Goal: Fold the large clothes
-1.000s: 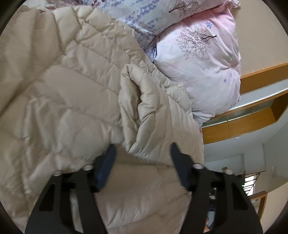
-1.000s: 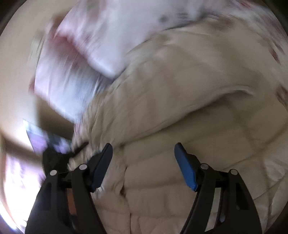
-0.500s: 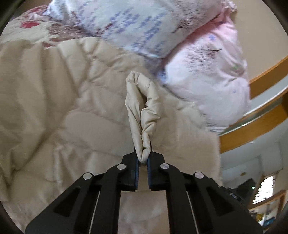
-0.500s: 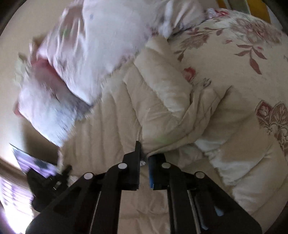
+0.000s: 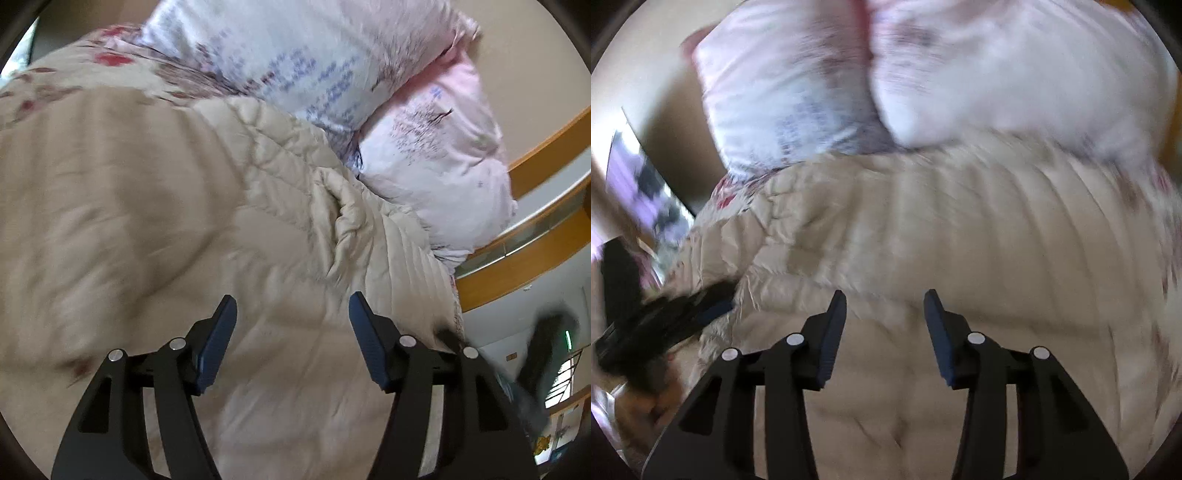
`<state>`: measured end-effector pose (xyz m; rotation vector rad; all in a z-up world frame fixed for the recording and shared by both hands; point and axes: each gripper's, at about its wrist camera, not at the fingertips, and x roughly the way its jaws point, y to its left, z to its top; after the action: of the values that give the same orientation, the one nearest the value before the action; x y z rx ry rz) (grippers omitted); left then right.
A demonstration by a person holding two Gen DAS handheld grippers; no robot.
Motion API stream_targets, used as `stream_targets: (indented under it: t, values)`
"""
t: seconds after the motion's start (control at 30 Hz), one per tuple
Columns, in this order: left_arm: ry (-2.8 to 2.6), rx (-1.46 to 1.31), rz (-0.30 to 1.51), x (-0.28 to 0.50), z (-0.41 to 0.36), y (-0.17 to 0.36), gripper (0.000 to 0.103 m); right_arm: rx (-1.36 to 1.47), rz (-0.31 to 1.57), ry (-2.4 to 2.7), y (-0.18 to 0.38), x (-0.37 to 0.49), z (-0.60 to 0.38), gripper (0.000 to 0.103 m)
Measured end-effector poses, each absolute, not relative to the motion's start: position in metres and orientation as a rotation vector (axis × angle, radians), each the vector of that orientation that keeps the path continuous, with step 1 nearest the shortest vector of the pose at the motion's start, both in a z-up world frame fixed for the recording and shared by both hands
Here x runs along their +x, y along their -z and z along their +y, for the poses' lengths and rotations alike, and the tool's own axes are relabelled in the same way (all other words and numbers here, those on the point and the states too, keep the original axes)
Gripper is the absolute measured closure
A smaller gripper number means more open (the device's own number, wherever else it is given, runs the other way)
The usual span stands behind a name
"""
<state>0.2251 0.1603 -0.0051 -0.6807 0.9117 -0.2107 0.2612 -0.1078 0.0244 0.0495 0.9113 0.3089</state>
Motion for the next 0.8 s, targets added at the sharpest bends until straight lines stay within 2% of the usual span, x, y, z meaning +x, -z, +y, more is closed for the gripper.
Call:
stream_targets:
  t: [0.3,0.37,0.47,0.5,0.7,0.8]
  values:
    - [-0.026,-0.795,0.806,0.093,0.259,0.018,0.040,-0.309,0.988,-0.283,0.036,0.308,0.005,0.062]
    - [-0.097,-0.878,0.775,0.070,0.283,0.026,0.040,-0.240,0.997,-0.305,0.026,0.304,-0.003,0.061]
    - [-0.186,-0.979,0.703,0.048,0.310,0.034,0.040,-0.072,1.006,-0.368,0.005,0.294,-0.023,0.041]
    - [-0.201,-1.013,0.686,0.045,0.316,0.037,0.040,-0.040,0.998,-0.380,-0.002,0.290,-0.029,0.038]
    - [-0.287,-1.222,0.572,0.040,0.336,0.052,0.041,0.043,0.980,-0.434,-0.029,0.261,-0.055,0.036]
    - [-0.350,-1.289,0.526,0.034,0.346,0.056,0.047,0.055,0.966,-0.448,-0.037,0.250,-0.060,0.034]
